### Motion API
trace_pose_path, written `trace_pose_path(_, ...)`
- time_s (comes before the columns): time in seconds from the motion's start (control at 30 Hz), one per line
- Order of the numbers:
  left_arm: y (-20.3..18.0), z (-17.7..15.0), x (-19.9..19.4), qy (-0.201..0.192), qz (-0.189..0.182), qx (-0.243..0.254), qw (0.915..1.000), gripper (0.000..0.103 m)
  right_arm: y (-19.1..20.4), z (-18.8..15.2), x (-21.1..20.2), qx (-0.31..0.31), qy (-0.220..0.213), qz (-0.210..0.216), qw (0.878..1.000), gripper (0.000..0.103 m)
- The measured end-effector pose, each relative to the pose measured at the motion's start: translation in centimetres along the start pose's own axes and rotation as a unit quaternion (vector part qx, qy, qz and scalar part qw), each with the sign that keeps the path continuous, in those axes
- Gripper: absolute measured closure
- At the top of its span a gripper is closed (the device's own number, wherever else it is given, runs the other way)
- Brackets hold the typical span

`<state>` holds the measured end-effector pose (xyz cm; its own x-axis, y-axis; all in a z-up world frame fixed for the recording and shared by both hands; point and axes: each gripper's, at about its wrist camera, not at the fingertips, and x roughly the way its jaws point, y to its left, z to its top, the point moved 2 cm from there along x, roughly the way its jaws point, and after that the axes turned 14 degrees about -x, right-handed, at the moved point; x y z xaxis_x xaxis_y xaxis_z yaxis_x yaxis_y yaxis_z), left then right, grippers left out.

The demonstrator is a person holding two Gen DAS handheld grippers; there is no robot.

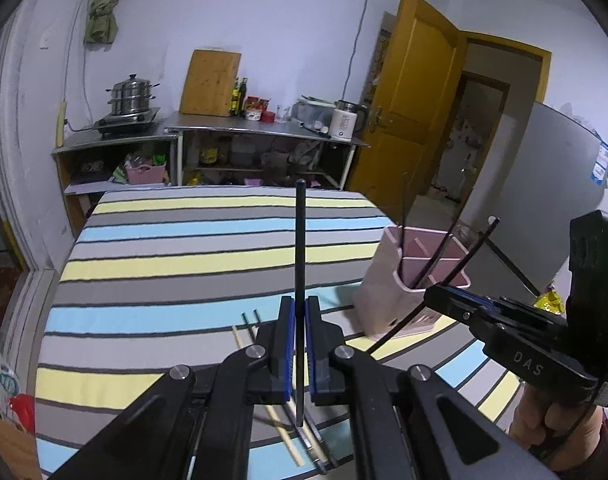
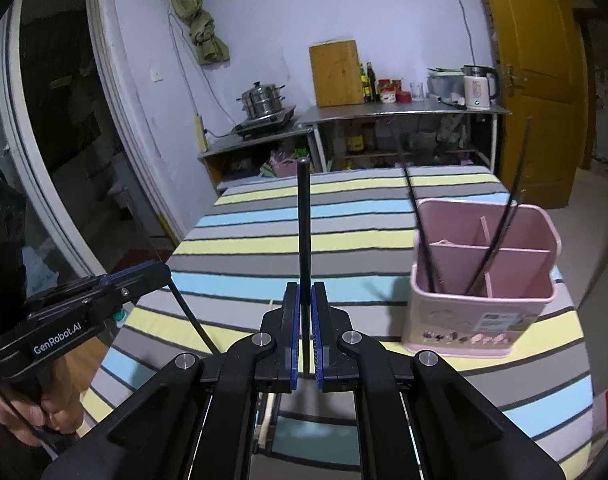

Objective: Organize utensils
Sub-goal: 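Lift both held chopsticks, carry them over the pink holder and lower them in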

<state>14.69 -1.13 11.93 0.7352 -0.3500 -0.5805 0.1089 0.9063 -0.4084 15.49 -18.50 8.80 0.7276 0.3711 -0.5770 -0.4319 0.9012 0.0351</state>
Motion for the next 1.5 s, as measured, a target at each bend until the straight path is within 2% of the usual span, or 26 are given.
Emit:
trace_pose_path(0.5,-6.9,2.4,3.3,0.025,-0.071,0.012,0.9971,0.098,-5.0,0.7,-4.1,0.029,-0.018,-0.045,0.998,0.097)
trace_pose_path(0.87,-11.4,7.6,4.3,-0.001,-0.122,0.006,0.9925,0.098,-8.9,4.8,-7.9,0.032,-0.064,-0.093,0.993,0.097)
trace_pose_path(1.03,-12.3,9.4,5.2,-0.013,-0.125,0.006,0.9921,0.098,-10.1,6.5,-8.3,0.028,-0.078,-0.108,0.991,0.097)
trace_pose_path(1.17,-12.7,9.9,6.5,-0.015,-0.123,0.004,0.9923,0.098,-10.6,6.7,-7.3,0.027,-0.073,-0.114,0.99,0.097)
trace_pose_path(1.5,-12.2,8.1,11.4,0.005,-0.104,0.003,0.9946,0.098,-11.8,4.2,-3.5,0.045,-0.037,-0.107,0.993,0.097)
